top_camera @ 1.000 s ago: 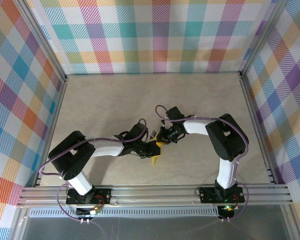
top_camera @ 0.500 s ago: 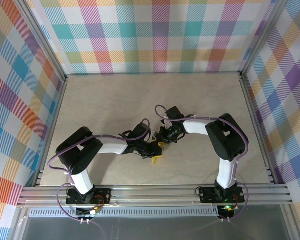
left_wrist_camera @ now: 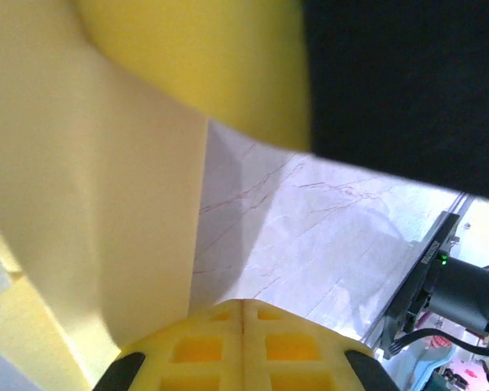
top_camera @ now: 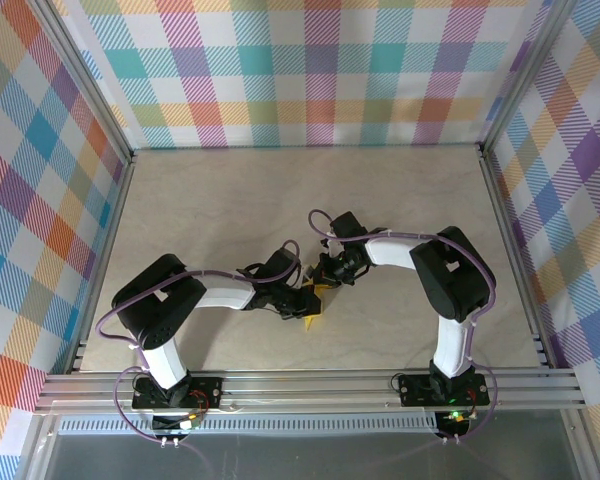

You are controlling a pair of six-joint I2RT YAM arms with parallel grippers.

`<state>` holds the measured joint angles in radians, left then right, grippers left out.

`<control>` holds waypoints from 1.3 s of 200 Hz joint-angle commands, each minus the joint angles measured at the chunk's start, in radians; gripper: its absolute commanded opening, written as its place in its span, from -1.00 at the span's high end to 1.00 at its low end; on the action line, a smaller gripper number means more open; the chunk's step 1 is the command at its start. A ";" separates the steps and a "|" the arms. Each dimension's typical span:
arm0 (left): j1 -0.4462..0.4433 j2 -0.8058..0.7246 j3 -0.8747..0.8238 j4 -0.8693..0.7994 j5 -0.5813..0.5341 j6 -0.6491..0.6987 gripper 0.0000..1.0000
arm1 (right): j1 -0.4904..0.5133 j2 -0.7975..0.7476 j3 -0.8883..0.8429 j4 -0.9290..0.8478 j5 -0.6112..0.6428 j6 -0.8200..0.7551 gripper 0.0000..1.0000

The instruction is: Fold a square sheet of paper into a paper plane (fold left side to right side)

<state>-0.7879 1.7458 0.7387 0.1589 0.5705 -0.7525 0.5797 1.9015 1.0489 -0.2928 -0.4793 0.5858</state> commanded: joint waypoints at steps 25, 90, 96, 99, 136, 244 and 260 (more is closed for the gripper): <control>0.005 0.005 -0.044 -0.036 -0.015 0.028 1.00 | 0.002 0.082 -0.030 -0.141 0.168 -0.022 1.00; -0.010 -0.032 -0.106 -0.047 -0.024 0.024 1.00 | 0.002 0.091 -0.016 -0.161 0.177 -0.028 1.00; -0.013 -0.034 -0.112 -0.047 -0.024 0.024 1.00 | 0.002 0.093 -0.015 -0.163 0.177 -0.030 1.00; -0.015 -0.035 -0.115 -0.048 -0.024 0.024 1.00 | 0.002 0.094 -0.014 -0.164 0.178 -0.030 1.00; -0.027 -0.063 -0.154 -0.049 -0.027 0.019 1.00 | 0.002 0.103 -0.006 -0.175 0.185 -0.035 1.00; -0.027 -0.186 -0.213 -0.127 -0.068 0.044 1.00 | 0.002 0.111 0.011 -0.182 0.179 -0.040 1.00; -0.029 -0.192 -0.235 -0.120 -0.070 0.042 1.00 | 0.001 0.113 0.016 -0.184 0.179 -0.042 1.00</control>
<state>-0.8036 1.5661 0.5552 0.1295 0.5041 -0.7277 0.5823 1.9236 1.0973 -0.3637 -0.4725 0.5606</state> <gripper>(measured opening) 0.062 0.055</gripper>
